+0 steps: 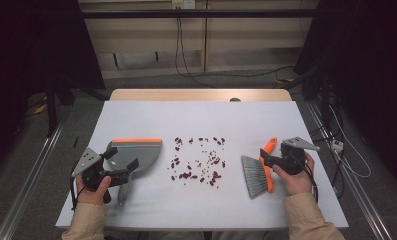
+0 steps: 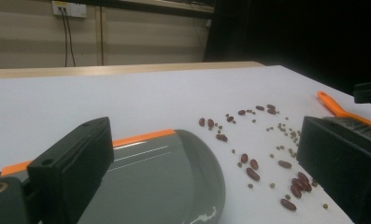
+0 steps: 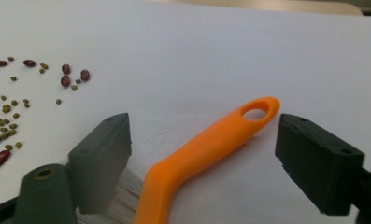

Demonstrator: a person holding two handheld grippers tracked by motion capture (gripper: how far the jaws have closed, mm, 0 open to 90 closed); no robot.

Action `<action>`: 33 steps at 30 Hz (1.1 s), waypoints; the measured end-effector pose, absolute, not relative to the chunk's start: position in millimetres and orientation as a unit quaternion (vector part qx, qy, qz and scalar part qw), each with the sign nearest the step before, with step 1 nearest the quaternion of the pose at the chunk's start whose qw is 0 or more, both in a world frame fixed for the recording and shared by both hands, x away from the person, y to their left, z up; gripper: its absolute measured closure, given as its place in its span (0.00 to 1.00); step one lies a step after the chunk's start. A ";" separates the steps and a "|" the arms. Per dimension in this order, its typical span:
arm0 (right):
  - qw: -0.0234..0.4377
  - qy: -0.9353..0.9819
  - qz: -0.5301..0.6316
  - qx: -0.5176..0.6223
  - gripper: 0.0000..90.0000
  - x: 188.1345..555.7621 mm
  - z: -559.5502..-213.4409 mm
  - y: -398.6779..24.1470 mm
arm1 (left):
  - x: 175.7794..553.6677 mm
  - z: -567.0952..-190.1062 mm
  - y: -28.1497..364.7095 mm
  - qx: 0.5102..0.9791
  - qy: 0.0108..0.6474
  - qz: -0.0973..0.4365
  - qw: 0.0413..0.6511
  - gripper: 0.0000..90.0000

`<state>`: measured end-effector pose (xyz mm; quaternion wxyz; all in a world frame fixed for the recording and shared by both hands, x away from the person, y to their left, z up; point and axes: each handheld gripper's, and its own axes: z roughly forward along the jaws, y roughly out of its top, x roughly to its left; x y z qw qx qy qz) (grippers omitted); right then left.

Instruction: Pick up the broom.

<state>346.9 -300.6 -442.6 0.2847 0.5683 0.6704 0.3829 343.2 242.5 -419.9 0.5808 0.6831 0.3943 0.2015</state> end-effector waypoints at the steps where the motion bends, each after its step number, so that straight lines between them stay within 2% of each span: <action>1: 0.280 0.672 0.380 0.571 0.24 349.0 -443.6 -298.9 | 343.4 -420.1 242.5 0.683 0.395 0.201 0.580 0.04; 20: 0.238 0.683 0.334 0.604 0.40 363.7 -460.2 -292.0 | 344.5 -421.4 242.4 0.687 0.396 0.201 0.575 0.04; 30: 0.222 0.702 0.307 0.603 0.43 368.1 -458.8 -286.8 | 344.4 -422.2 242.5 0.686 0.398 0.201 0.574 0.04; 31: 0.224 0.709 0.296 0.600 0.48 368.8 -457.5 -283.7 | 344.3 -422.1 242.9 0.686 0.398 0.202 0.574 0.04; 32: 0.224 0.709 0.296 0.600 0.48 368.8 -457.5 -283.7 | 344.3 -422.1 242.9 0.686 0.398 0.202 0.574 0.04; 33: 0.218 0.717 0.297 0.592 0.55 369.4 -456.4 -281.3 | 344.2 -422.0 243.0 0.686 0.398 0.203 0.574 0.04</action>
